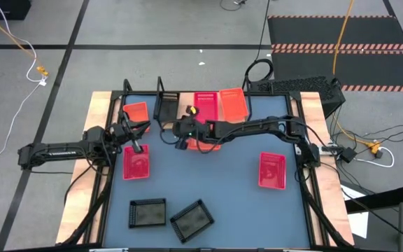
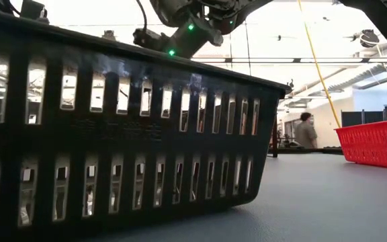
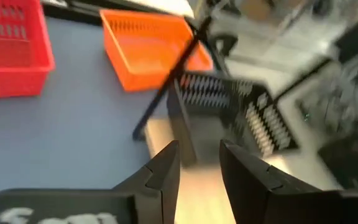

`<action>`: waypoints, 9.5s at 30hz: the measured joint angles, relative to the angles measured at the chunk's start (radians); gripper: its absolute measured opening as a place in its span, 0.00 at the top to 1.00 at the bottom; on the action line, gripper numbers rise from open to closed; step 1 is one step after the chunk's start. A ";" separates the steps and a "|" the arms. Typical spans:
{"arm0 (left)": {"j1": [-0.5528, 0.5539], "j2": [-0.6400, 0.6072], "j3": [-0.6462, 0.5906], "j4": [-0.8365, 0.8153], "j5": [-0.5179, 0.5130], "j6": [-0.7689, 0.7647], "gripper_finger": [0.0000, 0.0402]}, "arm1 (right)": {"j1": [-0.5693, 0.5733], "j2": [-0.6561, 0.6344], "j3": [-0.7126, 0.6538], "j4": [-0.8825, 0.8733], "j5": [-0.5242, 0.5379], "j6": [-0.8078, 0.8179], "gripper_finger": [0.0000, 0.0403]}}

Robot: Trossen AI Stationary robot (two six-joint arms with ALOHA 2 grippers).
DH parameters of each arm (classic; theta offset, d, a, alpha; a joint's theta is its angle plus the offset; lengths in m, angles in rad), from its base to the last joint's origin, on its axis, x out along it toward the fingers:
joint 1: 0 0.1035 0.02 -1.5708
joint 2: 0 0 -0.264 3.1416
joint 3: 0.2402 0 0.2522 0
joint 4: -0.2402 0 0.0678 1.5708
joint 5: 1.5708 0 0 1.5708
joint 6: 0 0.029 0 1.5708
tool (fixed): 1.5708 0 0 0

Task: Stack baskets on shelf by color
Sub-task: Put the right black bin on the shelf, then stack the right orange bin on the orange bin on the shelf

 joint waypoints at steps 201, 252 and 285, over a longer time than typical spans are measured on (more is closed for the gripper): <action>0.079 0.000 0.000 -0.046 0.000 -0.126 0.91 | -0.177 0.058 -0.001 0.017 -0.462 -0.043 0.95; 0.079 0.000 0.000 0.042 0.200 -0.130 0.91 | 0.354 -0.926 -1.181 0.412 -0.257 0.615 0.62; -0.038 0.398 0.043 0.164 0.276 -0.155 0.91 | 0.316 -0.924 -1.085 0.238 0.111 0.315 0.62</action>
